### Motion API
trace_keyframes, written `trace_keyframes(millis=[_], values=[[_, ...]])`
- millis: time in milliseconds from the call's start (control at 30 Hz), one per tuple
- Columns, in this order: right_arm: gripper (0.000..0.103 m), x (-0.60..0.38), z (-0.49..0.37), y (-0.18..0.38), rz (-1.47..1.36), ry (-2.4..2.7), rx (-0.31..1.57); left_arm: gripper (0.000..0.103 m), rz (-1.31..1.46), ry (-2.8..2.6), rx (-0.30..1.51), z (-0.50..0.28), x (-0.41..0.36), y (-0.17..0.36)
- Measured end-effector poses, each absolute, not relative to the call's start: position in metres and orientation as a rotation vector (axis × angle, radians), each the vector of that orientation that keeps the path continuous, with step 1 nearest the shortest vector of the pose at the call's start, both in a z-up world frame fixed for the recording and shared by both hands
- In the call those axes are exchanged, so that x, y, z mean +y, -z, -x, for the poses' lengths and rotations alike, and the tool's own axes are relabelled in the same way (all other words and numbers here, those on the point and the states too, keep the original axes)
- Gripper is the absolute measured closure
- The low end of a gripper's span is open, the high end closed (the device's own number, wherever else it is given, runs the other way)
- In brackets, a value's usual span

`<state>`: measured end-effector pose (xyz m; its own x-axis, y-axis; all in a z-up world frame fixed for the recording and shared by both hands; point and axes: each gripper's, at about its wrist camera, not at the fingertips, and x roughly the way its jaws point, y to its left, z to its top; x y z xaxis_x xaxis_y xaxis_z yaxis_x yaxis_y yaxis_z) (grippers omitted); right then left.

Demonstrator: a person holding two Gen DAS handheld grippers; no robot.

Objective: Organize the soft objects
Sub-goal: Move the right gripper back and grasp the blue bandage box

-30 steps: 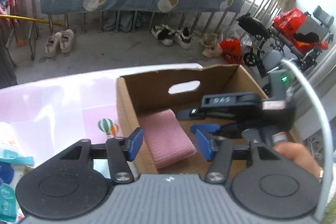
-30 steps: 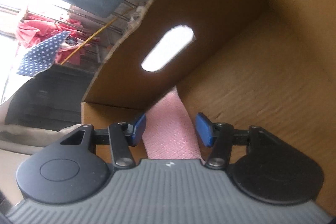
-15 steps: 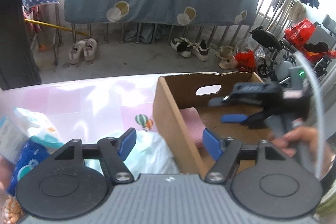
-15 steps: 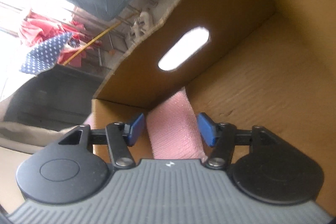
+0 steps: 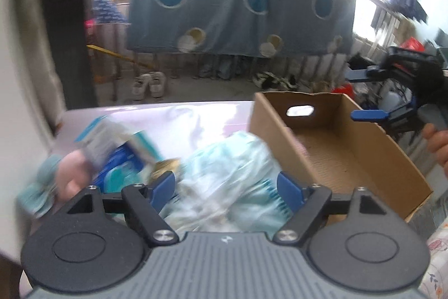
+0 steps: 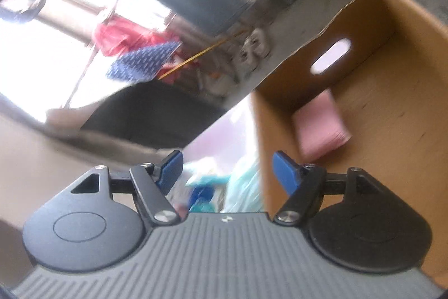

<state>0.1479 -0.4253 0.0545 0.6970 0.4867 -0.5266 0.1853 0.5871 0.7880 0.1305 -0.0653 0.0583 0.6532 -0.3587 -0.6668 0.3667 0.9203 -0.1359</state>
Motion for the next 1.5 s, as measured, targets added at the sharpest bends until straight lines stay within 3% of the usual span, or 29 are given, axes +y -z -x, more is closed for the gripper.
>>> trace_keyframes(millis=[300,567,1033,1133,1200,1333,1500], values=[[0.030,-0.300,-0.178,-0.075,-0.840,-0.401,0.934,0.022,0.061,0.135,0.736,-0.112,0.035,-0.029],[0.030,-0.162,-0.256,-0.046,-0.770,-0.463,1.076,0.022,0.073,-0.103,0.714,-0.118,0.109,0.001],[0.030,-0.040,-0.404,0.031,-0.557,-0.104,1.167,0.055,0.207,-0.121,0.808,-0.129,0.171,0.052],[0.036,-0.024,-0.415,0.042,-0.499,-0.083,1.176,0.060,0.221,-0.103,0.821,-0.128,0.173,0.055],[0.055,-0.021,-0.415,0.046,-0.476,-0.076,1.183,0.064,0.222,-0.092,0.821,-0.128,0.173,0.055],[0.059,-0.032,-0.404,0.044,-0.490,-0.107,1.177,0.066,0.220,-0.077,0.812,-0.125,0.168,0.052],[0.071,-0.048,-0.384,0.032,-0.534,-0.157,1.157,0.067,0.229,-0.055,0.809,-0.119,0.162,0.048]])
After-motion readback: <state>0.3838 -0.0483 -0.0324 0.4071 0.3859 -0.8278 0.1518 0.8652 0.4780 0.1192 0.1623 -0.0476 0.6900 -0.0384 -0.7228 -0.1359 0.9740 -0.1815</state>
